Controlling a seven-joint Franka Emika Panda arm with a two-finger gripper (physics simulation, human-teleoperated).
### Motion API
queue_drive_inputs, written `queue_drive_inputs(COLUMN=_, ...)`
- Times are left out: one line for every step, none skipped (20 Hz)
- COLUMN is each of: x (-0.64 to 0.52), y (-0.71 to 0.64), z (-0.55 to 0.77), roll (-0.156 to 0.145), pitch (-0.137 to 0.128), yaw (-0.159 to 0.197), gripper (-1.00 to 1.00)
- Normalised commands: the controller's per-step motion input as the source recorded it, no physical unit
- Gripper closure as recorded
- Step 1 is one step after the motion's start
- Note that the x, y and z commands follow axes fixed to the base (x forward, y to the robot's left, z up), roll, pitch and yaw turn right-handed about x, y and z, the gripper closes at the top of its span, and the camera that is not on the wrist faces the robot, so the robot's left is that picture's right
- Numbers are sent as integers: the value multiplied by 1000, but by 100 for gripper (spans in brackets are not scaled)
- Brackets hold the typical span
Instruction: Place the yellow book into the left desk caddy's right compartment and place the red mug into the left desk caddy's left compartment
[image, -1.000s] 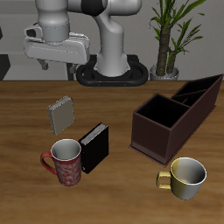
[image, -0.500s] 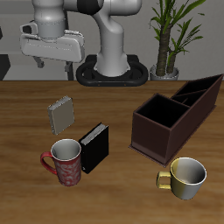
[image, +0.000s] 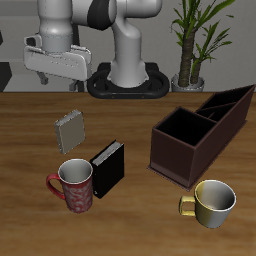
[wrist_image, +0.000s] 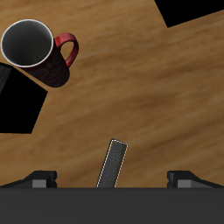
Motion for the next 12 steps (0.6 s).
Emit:
queue_drive_inputs(x=-24, y=1, z=-278, roll=24, pitch=23, yaw=-42, gripper=-100)
queue_drive_inputs(x=-40, y=-27, z=-262, roll=41, pitch=-17, yaw=-46, gripper=-100)
queue_drive_inputs(x=-47, y=-127, z=-263, roll=-94, pitch=13, yaw=-63, gripper=-100)
queue_drive_inputs(x=-48, y=-1, z=-228, roll=32, pitch=15, yaw=-62, gripper=-100)
queue_drive_inputs(x=-125, y=15, z=-189, roll=21, pitch=-7, yaw=-35, gripper=-100)
queue_drive_inputs(x=-121, y=16, z=-150, roll=-38, pitch=-59, yaw=8, gripper=-100)
queue_drive_inputs(x=-43, y=41, z=-225, roll=25, pitch=-9, yaw=-9, gripper=-100)
queue_drive_inputs(x=-14, y=-7, z=-89, roll=-3, pitch=10, yaw=-43, gripper=-100)
queue_drive_inputs(x=3, y=28, z=-224, roll=-21, pitch=18, yaw=-52, gripper=-100)
queue_drive_inputs(x=-45, y=-16, z=-162, roll=14, pitch=-36, yaw=-30, gripper=-100)
queue_drive_inputs(x=-34, y=-187, z=-280, roll=-98, pitch=-37, yaw=-70, gripper=-100)
queue_drive_inputs(x=21, y=-104, z=-324, roll=-59, pitch=-1, yaw=11, gripper=-100)
